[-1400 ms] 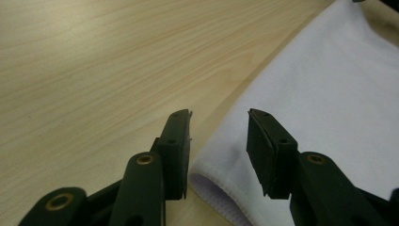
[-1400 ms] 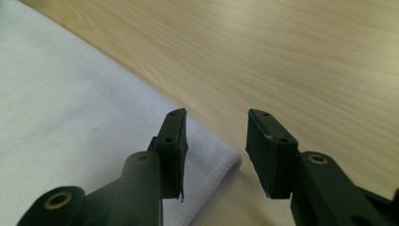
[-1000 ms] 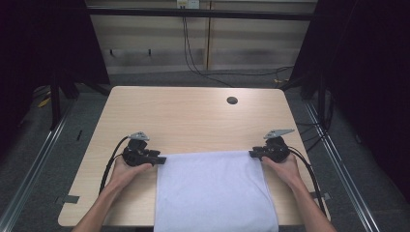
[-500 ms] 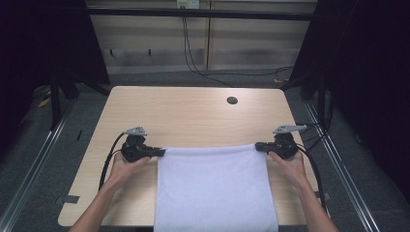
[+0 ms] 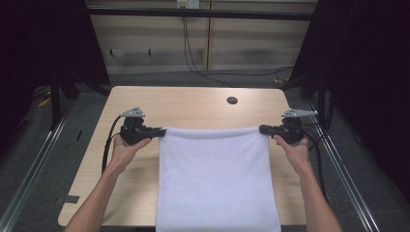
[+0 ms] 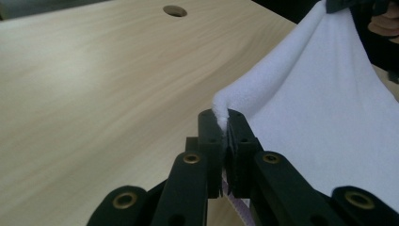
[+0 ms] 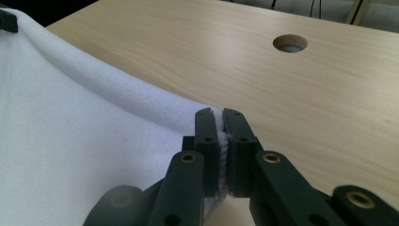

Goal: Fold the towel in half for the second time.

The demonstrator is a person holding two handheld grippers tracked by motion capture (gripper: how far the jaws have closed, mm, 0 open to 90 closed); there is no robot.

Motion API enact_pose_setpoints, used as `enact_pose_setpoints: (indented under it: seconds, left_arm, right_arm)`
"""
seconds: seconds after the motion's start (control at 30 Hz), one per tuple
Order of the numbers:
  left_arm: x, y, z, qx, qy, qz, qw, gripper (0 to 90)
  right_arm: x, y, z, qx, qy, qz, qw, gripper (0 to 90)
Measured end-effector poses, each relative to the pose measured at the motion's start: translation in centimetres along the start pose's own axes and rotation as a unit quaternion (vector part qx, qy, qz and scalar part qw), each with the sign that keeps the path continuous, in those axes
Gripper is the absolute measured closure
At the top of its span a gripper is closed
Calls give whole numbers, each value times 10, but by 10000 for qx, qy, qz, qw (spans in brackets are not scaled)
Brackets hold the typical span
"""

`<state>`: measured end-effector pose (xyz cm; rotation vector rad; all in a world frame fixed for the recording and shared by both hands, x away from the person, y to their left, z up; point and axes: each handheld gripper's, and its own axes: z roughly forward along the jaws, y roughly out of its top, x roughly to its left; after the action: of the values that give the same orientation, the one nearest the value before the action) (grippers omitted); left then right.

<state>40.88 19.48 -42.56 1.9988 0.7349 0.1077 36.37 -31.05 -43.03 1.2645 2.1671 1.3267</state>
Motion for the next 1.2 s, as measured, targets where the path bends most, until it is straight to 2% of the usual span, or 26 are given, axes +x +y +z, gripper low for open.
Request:
enact_pose_setpoints:
  seconds: [0.07,0.13,0.17,0.2,0.27,0.33,0.4,0.5,0.57,0.63,0.67,0.7,0.73,0.77,0.83,0.87,0.9,0.93,0.97,1.03,1.07,1.1,1.13,1.17,1.2]
  left_arm:
    - [6,16,-1,-12,116,57,9999,868]
    - [7,21,-1,-76,129,55,9999,868]
    - [11,31,-2,-203,162,43,9997,868]
    - [11,31,-2,-203,162,43,9997,868]
    - [13,42,-2,-393,204,44,9990,868]
    - [11,44,-2,-418,189,72,9989,868]
    - [4,44,-7,-467,123,201,9986,868]
    - [-2,40,-15,-475,35,308,9984,867]
    - [-13,28,-28,-535,-57,370,9979,866]
    - [-21,18,-36,-477,-100,474,9977,866]
    - [-21,18,-36,-477,-100,474,9977,866]
    - [-31,4,-43,-472,-204,529,9973,866]
    - [-31,4,-43,-472,-204,529,9973,866]
    - [-42,-9,-49,-464,-335,538,9969,866]
    - [-51,-23,-54,-478,-426,541,9965,866]
    - [-51,-23,-54,-478,-426,541,9965,866]
    - [-58,-35,-57,-423,-528,516,9964,865]
    - [-58,-35,-57,-423,-528,516,9964,865]
    - [-62,-42,-57,-367,-614,485,9963,865]
    - [-71,-57,-58,-179,-648,511,9964,865]
    - [-78,-73,-57,3,-798,458,9958,864]
    - [-82,-81,-56,138,-842,481,9952,863]
    - [-82,-81,-56,138,-842,481,9952,862]
    - [-89,-95,-55,468,-961,542,9928,861]
    - [-92,-101,-54,612,-1011,547,9915,860]
  right_arm:
    - [-3,5,0,-75,-4,38,10000,860]
    - [-4,8,0,-81,-38,32,10000,860]
    - [-7,15,0,-131,-91,59,9999,860]
    - [-7,15,0,-131,-91,59,9999,860]
    - [-10,26,-2,-201,-190,58,9996,861]
    - [-11,30,-3,-259,-200,67,9994,861]
    - [-9,37,-9,-423,-159,120,9989,861]
    - [-2,37,-15,-486,-88,33,9988,861]
    - [9,30,-22,-425,19,-149,9990,861]
    - [16,22,-30,-423,142,-176,9989,861]
    - [16,22,-30,-423,142,-176,9989,861]
    - [25,13,-38,-374,227,-278,9987,861]
    - [25,13,-38,-374,227,-278,9987,861]
    - [34,1,-48,-340,334,-362,9982,860]
    - [44,-12,-59,-280,430,-464,9976,860]
    - [44,-12,-59,-280,430,-464,9976,860]
    - [55,-27,-68,-241,528,-479,9972,860]
    - [55,-27,-68,-241,528,-479,9972,860]
    - [60,-34,-73,-177,558,-490,9971,859]
    - [71,-49,-80,-32,579,-561,9967,858]
    - [82,-67,-86,109,648,-558,9963,853]
    - [87,-76,-88,220,663,-548,9961,848]
    - [91,-86,-88,358,707,-549,9953,848]
    - [96,-96,-88,530,796,-539,9940,846]
    - [100,-106,-87,752,793,-585,9923,841]
